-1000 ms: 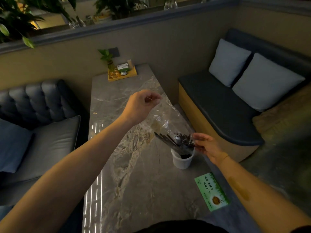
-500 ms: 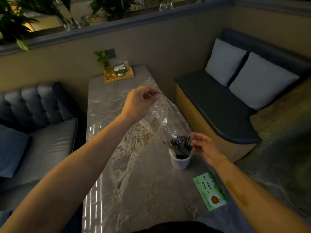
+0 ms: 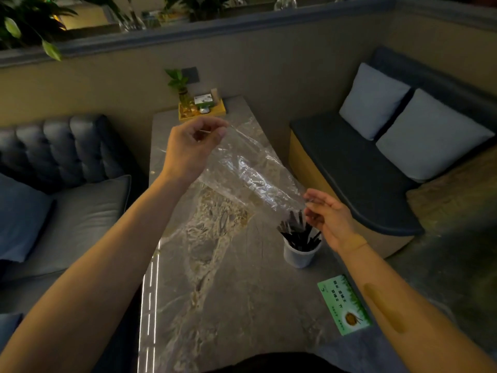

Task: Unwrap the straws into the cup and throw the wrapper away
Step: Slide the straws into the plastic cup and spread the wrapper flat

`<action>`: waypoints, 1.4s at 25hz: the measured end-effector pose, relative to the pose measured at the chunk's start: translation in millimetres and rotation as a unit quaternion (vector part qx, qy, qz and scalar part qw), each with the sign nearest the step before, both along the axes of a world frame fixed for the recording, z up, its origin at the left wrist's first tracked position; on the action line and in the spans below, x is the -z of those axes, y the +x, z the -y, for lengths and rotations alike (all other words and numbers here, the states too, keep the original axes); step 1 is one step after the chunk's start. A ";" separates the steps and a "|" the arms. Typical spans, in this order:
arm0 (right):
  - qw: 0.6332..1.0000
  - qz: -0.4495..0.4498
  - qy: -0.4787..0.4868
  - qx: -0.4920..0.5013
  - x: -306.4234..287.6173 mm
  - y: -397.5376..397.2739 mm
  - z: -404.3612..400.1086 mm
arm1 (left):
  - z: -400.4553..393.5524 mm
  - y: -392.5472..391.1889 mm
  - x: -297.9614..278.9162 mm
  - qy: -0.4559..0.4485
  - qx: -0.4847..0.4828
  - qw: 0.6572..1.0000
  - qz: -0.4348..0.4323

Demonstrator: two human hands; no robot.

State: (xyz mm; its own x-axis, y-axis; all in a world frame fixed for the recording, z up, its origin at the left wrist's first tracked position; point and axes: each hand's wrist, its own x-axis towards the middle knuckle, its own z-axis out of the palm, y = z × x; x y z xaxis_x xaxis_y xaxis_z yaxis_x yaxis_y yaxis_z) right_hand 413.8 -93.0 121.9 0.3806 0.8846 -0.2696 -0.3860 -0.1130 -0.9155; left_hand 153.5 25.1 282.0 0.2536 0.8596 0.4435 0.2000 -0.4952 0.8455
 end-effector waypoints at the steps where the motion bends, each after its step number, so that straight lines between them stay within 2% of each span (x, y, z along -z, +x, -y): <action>1: 1.000 -0.003 0.008 -0.007 -4.4 -5.6 -2.8 | -0.8 -12.6 1.1 -0.009 -0.007 1.000 0.015; 6: 0.998 0.005 0.023 -0.053 -23.0 -47.4 -17.7 | 2.5 -91.7 30.4 -0.066 -0.079 0.991 0.089; 10: 0.994 0.017 0.007 -0.111 -20.3 -85.5 -14.9 | 26.9 -156.9 91.2 -0.159 -0.156 0.963 0.154; 13: 0.979 0.031 -0.066 -0.189 0.0 -113.8 0.2 | 64.9 -200.0 156.0 -0.246 -0.221 0.930 0.163; 16: 0.958 0.026 -0.147 -0.243 29.7 -139.7 18.5 | 109.0 -224.8 218.3 -0.330 -0.287 0.881 0.182; 21: 0.937 0.035 -0.236 -0.254 85.6 -150.0 47.5 | 167.2 -227.6 285.5 -0.445 -0.308 0.824 0.170; 24: 0.933 0.049 -0.275 -0.227 117.9 -147.8 60.9 | 186.4 -222.6 308.1 -0.492 -0.300 0.807 0.126; 27: 0.932 0.076 -0.296 -0.195 143.4 -143.4 68.9 | 192.4 -220.9 320.5 -0.508 -0.292 0.808 0.069; 31: 0.931 0.165 -0.285 -0.157 169.5 -141.0 73.9 | 193.3 -226.0 332.0 -0.499 -0.287 0.814 -0.078; 35: 0.911 0.254 -0.282 -0.160 179.7 -146.3 70.8 | 190.2 -230.0 332.4 -0.478 -0.265 0.813 -0.201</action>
State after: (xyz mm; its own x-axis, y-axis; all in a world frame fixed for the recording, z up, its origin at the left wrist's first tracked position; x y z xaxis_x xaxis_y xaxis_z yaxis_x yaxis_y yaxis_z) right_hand 267.5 -163.8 -57.7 0.3308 0.7476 -0.5759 0.2072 -0.6529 -0.7286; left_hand -76.5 -165.2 -50.4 -0.3048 0.7982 -0.5196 0.5256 0.5959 0.6072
